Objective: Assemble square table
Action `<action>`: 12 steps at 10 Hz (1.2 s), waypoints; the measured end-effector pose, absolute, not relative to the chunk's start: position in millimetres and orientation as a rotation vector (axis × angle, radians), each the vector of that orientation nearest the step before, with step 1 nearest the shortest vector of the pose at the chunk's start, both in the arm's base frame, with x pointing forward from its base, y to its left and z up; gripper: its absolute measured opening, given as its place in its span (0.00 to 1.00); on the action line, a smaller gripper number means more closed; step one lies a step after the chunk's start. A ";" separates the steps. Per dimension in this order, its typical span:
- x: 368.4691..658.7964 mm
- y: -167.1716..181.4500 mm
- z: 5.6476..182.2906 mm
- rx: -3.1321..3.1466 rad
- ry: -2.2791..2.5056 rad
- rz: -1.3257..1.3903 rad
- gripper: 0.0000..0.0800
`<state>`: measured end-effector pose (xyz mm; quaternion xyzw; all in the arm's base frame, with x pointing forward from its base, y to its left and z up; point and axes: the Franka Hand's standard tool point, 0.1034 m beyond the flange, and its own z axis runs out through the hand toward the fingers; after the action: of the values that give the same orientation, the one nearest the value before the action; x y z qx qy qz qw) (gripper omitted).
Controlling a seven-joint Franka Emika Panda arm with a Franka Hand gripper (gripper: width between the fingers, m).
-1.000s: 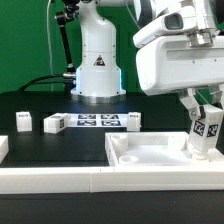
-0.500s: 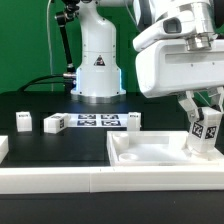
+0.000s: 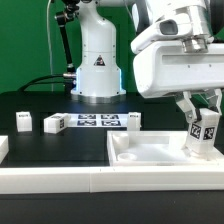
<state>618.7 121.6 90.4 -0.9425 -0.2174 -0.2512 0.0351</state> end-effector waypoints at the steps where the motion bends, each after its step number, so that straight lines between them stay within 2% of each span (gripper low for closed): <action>1: 618.9 121.3 90.1 -2.894 -0.663 -0.808 0.36; 5: 621.2 119.6 90.1 -2.891 -0.654 -0.861 0.38; 6: 621.2 119.5 90.0 -2.891 -0.654 -0.860 0.59; 7: 621.2 119.5 89.9 -2.891 -0.654 -0.860 0.76; 8: 621.2 119.5 89.9 -2.891 -0.654 -0.860 0.80; 12: 622.0 119.9 92.4 -2.890 -0.657 -0.867 0.81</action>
Offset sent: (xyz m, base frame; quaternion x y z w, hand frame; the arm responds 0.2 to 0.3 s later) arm 0.0000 0.0000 0.0000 0.0000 0.0000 0.0000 1.0000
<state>622.0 119.9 92.4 -0.9356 -0.2126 -0.2806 0.0270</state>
